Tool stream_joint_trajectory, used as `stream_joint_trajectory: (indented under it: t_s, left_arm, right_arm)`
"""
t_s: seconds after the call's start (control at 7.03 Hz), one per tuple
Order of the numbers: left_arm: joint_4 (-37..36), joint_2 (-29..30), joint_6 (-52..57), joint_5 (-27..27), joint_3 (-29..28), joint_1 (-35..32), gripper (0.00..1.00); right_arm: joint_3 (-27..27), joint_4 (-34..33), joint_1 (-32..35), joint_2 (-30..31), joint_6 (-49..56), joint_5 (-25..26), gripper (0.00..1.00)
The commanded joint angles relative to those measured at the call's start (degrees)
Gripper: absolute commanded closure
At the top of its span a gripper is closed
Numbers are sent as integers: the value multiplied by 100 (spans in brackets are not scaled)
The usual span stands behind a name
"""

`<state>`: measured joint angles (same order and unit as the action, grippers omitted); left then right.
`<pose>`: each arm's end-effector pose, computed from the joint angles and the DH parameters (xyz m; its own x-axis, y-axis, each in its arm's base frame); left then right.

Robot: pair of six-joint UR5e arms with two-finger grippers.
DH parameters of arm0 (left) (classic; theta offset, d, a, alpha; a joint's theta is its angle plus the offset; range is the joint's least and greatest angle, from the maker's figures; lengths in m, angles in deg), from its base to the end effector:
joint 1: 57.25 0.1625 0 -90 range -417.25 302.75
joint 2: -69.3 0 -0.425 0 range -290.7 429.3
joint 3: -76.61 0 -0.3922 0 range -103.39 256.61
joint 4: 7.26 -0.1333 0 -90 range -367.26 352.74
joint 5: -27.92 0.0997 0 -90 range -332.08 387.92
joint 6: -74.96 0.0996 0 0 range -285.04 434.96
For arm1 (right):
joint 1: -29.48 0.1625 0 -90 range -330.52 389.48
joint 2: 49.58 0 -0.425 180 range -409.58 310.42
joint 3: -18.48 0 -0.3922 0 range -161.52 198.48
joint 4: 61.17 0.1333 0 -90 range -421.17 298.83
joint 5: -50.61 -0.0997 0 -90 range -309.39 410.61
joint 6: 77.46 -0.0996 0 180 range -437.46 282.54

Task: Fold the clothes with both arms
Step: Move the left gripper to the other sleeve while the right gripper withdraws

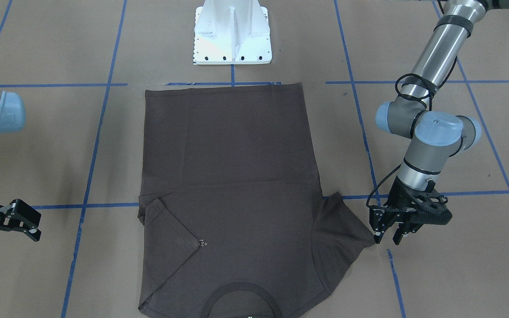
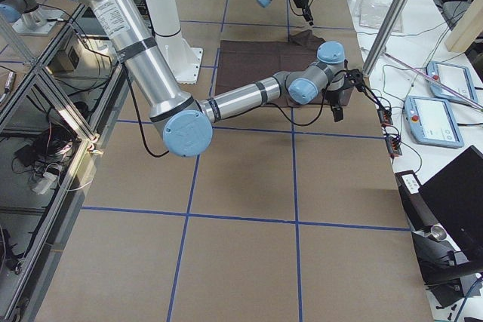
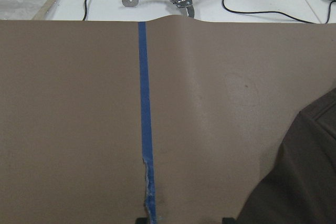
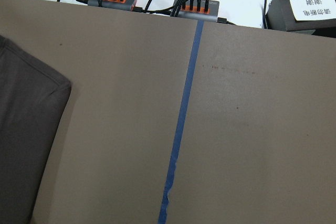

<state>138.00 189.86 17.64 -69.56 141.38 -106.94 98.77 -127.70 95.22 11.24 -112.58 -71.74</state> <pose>0.3880 -0.6433 0.4537 0.6360 0.0778 -0.7677 0.4031 0.8149 0.4166 -0.2177 -0.6777 0.3965 0.6805 -0.1718 0.7123 -0.1109 0.9368 0.3319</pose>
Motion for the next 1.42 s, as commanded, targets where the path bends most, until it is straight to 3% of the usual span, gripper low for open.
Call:
stream_joint_trajectory:
  t_s: [0.0, 1.0, 1.14, 1.28]
  left_arm:
    - [2, 46, -104, 177, -70, 179, 46]
    - [-7, 46, -95, 186, -210, 258, 54]
    - [-7, 46, -95, 186, -210, 258, 60]
    - [1, 55, -104, 186, -202, 267, 73]
  right_arm:
    - [-4, 0, 0, 18, -3, 0, 0]
    - [-4, 0, 0, 44, 5, 9, 0]
    - [-4, 0, 0, 62, 14, 9, 0]
    - [-4, 0, 0, 62, 14, 9, 0]
